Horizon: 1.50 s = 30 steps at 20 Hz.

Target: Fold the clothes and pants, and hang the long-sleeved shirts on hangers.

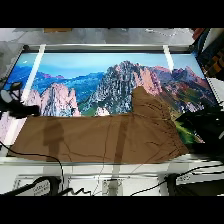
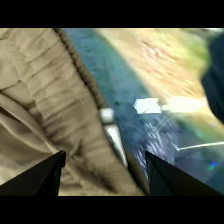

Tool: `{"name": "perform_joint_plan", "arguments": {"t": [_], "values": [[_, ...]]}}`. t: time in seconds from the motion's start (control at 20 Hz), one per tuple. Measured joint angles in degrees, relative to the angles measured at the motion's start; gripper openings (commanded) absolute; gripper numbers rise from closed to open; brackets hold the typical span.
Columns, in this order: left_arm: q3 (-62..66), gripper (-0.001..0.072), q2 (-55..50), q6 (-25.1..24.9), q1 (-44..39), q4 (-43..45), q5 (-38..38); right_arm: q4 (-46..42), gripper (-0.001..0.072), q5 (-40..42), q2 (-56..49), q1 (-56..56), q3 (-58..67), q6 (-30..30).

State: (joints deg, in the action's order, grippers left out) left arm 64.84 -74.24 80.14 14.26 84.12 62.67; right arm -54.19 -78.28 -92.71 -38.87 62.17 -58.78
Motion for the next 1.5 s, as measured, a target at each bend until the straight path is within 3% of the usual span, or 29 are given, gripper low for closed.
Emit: {"name": "perform_joint_plan", "arguments": {"t": [0.25, 0.3, 0.55, 0.6, 0.65, 0.7, 0.75, 0.95, 1.5], "values": [[0.09, 0.0628, -2.05, -3.43, -10.95, -17.62, -8.39, 2.54, 0.0542, 0.44, -4.2, 2.82, 0.2, 4.61], [0.09, 0.0628, -2.97, -3.67, -13.07, -19.89, -9.35, 2.8, 0.0501, 0.42, -4.7, 3.15, 0.24, 5.33], [0.11, 0.0651, -9.97, -6.03, -23.12, -34.45, -14.62, 4.15, 0.0479, -1.68, -5.99, 3.87, 0.17, 10.47], [0.11, 0.0651, -11.5, -7.5, -24.9, -38.21, -15.43, 4.37, 0.0443, -3.02, -6.16, 3.93, 0.09, 11.52], [0.17, 0.0651, -13.22, -9.49, -26.73, -42.47, -16.35, 4.5, 0.0336, -4.09, -6.19, 3.96, 0.09, 12.39], [0.44, 0.0651, -14.8, -11.37, -28.33, -46.34, -17.0, 4.83, 0.016, -5.44, -6.27, 3.98, 0.07, 13.2], [1.07, 0.0652, -16.55, -13.07, -29.88, -50.12, -17.79, 5.95, 0.0044, -7.21, -6.23, 3.98, 0.09, 14.03], [7.39, 0.0651, -23.98, -16.52, -35.28, -59.58, -19.23, 8.09, 0.004, -9.81, -6.05, 4.0, 0.17, 15.72], [30.58, 0.0644, -43.6, -17.92, -44.98, -69.42, -22.29, 9.11, 0.0038, -14.49, -5.68, 4.0, 0.2, 16.48]]}}
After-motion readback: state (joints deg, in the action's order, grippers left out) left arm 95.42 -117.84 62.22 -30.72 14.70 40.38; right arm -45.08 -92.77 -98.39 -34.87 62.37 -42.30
